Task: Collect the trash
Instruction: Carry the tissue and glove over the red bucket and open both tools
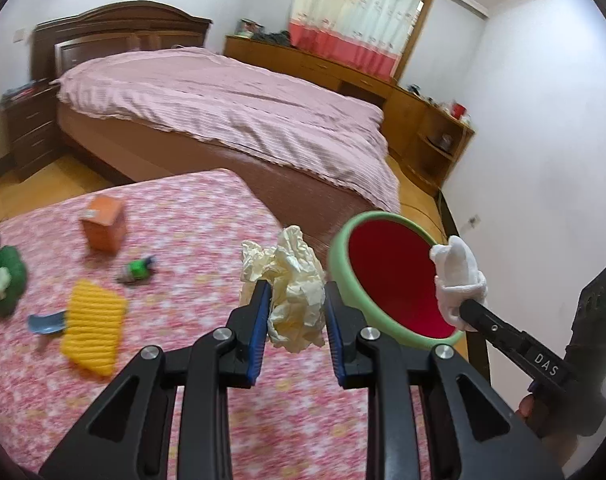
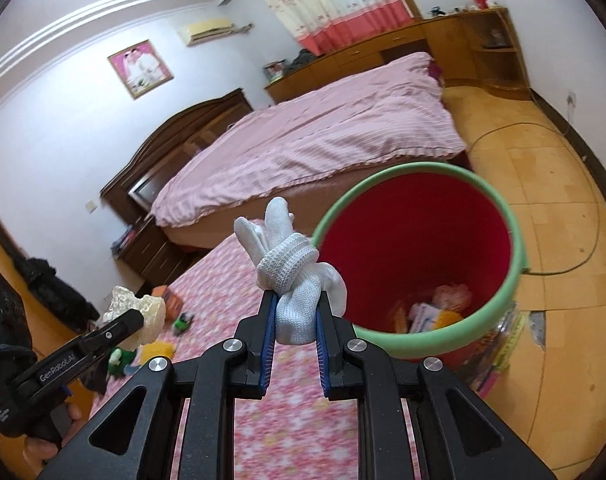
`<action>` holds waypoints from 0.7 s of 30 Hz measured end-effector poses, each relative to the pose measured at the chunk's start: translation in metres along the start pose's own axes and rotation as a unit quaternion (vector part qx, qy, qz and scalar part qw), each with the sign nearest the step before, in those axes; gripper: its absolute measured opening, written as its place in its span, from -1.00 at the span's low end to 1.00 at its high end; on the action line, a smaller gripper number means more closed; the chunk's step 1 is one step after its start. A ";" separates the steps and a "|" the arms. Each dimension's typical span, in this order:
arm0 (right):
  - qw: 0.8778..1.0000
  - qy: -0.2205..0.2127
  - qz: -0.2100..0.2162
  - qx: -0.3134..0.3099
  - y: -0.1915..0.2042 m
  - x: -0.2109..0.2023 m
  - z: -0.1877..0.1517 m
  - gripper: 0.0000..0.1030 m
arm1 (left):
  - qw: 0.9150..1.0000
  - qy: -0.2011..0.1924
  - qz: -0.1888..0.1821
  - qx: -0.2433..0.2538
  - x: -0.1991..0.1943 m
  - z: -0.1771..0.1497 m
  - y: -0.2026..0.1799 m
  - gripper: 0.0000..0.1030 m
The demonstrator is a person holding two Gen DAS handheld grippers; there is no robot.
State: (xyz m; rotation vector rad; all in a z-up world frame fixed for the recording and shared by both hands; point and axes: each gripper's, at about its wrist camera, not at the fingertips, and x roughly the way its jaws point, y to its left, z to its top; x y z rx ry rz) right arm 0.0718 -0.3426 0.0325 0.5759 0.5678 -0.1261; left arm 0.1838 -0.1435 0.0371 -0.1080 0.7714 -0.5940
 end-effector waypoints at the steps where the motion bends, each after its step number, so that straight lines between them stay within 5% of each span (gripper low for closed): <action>1: 1.000 -0.002 -0.003 0.005 -0.006 -0.001 0.001 -0.65 | 1.000 0.003 -0.006 0.006 0.005 0.001 -0.008 -0.49; 21: 0.997 -0.001 -0.035 0.067 -0.080 0.011 0.013 -0.64 | 0.992 0.060 -0.067 0.084 0.095 0.000 -0.104 -0.49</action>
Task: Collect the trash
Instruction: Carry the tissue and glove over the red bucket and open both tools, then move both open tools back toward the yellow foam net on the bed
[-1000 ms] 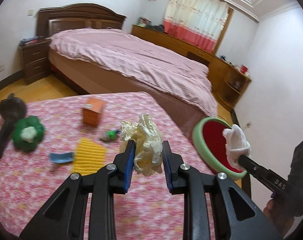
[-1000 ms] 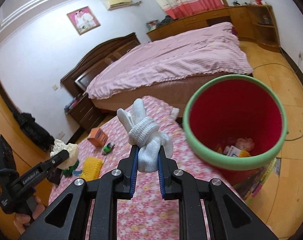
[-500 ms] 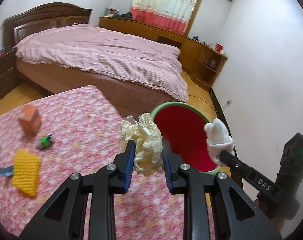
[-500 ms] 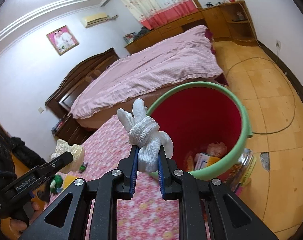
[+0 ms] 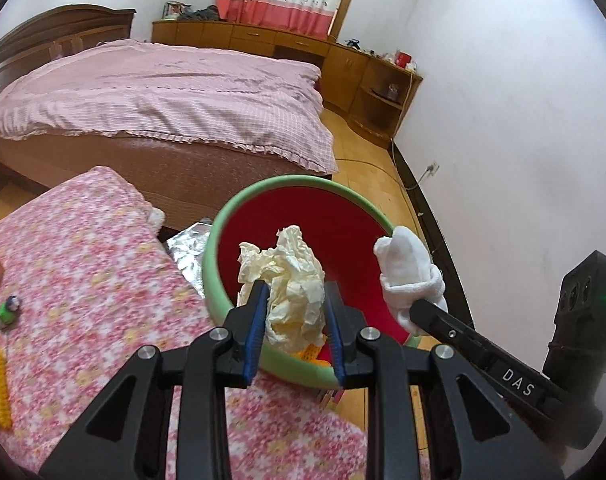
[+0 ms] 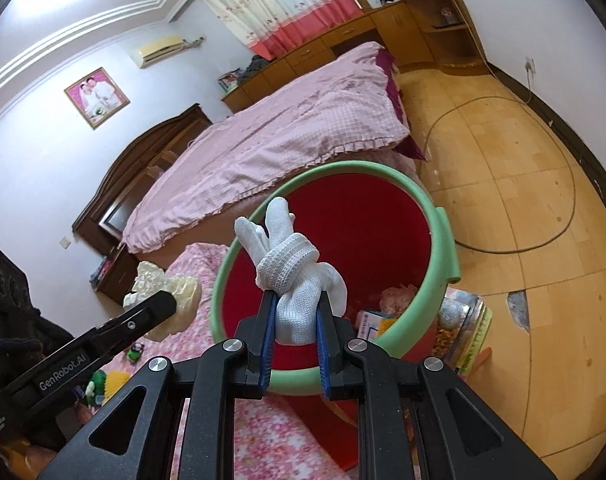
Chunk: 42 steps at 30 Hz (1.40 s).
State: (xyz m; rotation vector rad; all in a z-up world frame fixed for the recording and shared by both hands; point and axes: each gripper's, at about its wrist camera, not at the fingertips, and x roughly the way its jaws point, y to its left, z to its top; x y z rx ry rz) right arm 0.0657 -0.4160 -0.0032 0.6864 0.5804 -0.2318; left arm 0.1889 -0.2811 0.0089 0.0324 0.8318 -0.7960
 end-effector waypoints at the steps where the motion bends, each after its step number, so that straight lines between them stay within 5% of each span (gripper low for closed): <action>1: 1.000 0.001 -0.002 0.002 -0.003 0.002 0.001 -0.64 | 1.000 0.003 -0.001 0.000 0.003 0.000 -0.001 -0.48; 5: 1.000 0.004 -0.007 0.006 -0.009 0.009 0.002 -0.60 | 1.000 0.015 -0.007 0.000 0.017 0.000 -0.001 -0.42; 10: 1.000 0.016 -0.007 0.015 -0.016 0.020 0.003 -0.58 | 1.000 0.017 -0.008 -0.003 0.025 0.002 -0.001 -0.01; 21: 1.000 0.016 0.001 0.012 -0.011 0.023 0.001 -0.31 | 1.000 0.005 0.007 -0.029 0.011 0.000 0.019 -0.01; 31: 1.000 0.008 0.014 -0.005 0.008 0.007 0.000 -0.09 | 0.996 -0.012 0.058 -0.070 -0.029 -0.014 0.059 -0.01; 42: 0.999 0.017 0.031 -0.037 0.045 -0.004 -0.015 -0.03 | 0.979 -0.025 0.145 -0.139 -0.082 -0.041 0.123 -0.01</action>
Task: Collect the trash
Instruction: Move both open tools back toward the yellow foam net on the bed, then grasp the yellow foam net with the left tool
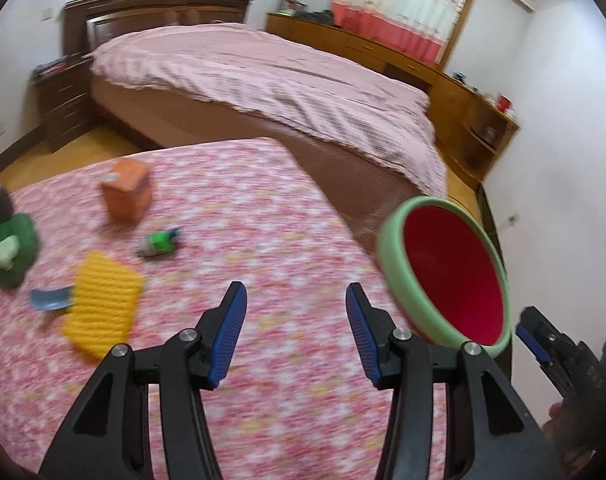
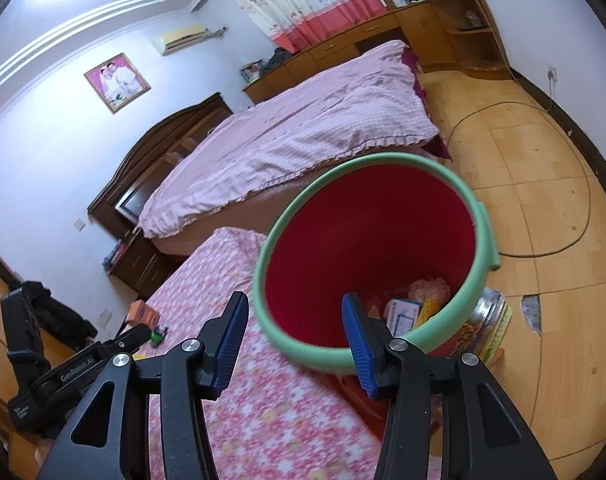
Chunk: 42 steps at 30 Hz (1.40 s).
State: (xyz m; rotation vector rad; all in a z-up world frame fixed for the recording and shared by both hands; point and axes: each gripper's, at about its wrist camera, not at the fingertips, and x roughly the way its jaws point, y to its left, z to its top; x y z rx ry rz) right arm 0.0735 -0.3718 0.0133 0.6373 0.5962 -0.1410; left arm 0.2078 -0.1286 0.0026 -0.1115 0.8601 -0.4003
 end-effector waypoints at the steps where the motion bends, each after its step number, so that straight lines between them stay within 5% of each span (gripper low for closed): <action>1: 1.000 0.002 0.002 -0.002 0.003 0.000 -0.001 -0.03 | 1.000 -0.003 0.006 -0.008 -0.004 -0.001 0.010 -0.01; 17: 0.998 0.045 0.012 -0.043 0.045 0.021 -0.024 0.00 | 0.991 0.018 0.084 -0.106 -0.017 -0.022 0.118 -0.01; 30: 0.996 0.077 0.006 -0.053 0.053 0.044 -0.037 0.00 | 0.987 0.039 0.099 -0.119 0.016 -0.034 0.134 -0.02; 36: 0.995 0.089 0.010 -0.051 0.056 0.051 -0.039 0.00 | 0.988 0.039 0.040 -0.144 0.014 -0.035 0.137 -0.74; 42: 0.993 0.102 0.021 -0.058 0.071 0.060 -0.045 0.00 | 0.989 0.012 0.021 -0.145 -0.022 -0.040 0.141 -0.78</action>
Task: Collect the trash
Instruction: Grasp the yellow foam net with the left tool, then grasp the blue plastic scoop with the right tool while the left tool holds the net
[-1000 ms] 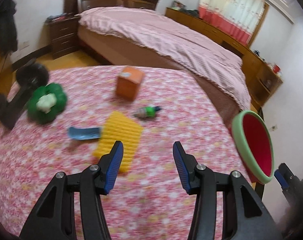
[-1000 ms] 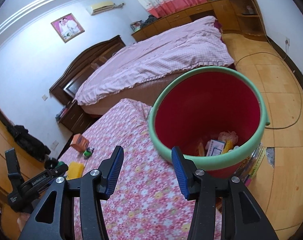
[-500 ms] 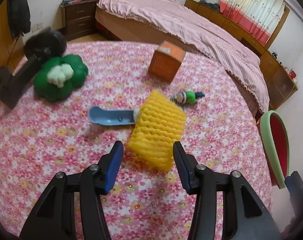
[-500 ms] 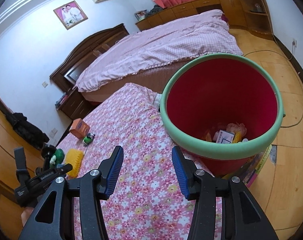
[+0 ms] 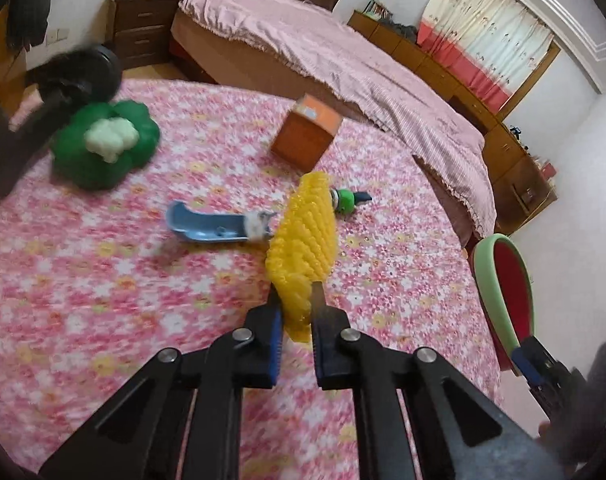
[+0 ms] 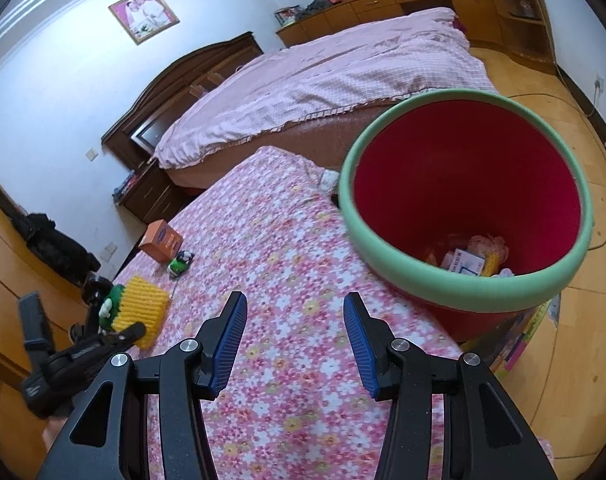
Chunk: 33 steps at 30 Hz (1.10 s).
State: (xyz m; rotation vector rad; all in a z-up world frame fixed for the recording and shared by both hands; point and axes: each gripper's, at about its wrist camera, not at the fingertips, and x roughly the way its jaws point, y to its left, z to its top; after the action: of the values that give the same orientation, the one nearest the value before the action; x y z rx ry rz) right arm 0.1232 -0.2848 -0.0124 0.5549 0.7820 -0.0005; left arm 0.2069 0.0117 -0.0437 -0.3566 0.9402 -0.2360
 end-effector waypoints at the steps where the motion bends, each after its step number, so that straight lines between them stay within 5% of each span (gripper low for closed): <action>1: 1.000 0.004 0.005 0.002 0.003 0.002 0.000 0.00 | 1.000 -0.006 0.003 0.001 -0.008 0.001 0.004 -0.78; 16: 0.994 0.041 0.046 -0.095 0.105 0.025 -0.008 0.01 | 0.991 -0.087 0.096 -0.023 -0.077 0.020 0.083 -0.78; 33: 0.975 0.099 0.055 -0.189 0.198 0.108 -0.042 0.51 | 0.969 -0.154 0.182 -0.067 -0.080 0.019 0.143 -0.78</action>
State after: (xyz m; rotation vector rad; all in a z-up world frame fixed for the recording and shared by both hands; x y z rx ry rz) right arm 0.2123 -0.0740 -0.0148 0.2368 0.9184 0.3057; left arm 0.1827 0.1748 -0.0308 -0.3272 0.6986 0.2168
